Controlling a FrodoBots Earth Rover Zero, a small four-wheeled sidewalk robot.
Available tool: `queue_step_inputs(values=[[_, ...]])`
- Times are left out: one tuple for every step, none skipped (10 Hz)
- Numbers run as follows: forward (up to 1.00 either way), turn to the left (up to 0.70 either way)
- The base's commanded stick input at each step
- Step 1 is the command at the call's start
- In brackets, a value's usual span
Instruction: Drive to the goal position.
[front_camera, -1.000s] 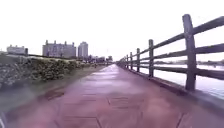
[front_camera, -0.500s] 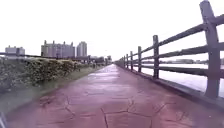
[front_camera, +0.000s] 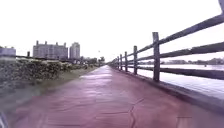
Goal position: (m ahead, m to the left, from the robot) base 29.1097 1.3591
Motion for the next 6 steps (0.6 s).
queue_step_inputs(values=[[1.0,-0.01],[1.0,-0.01],[1.0,-0.01],[1.0,-0.01],[1.0,-0.01],[1.0,-0.01]])
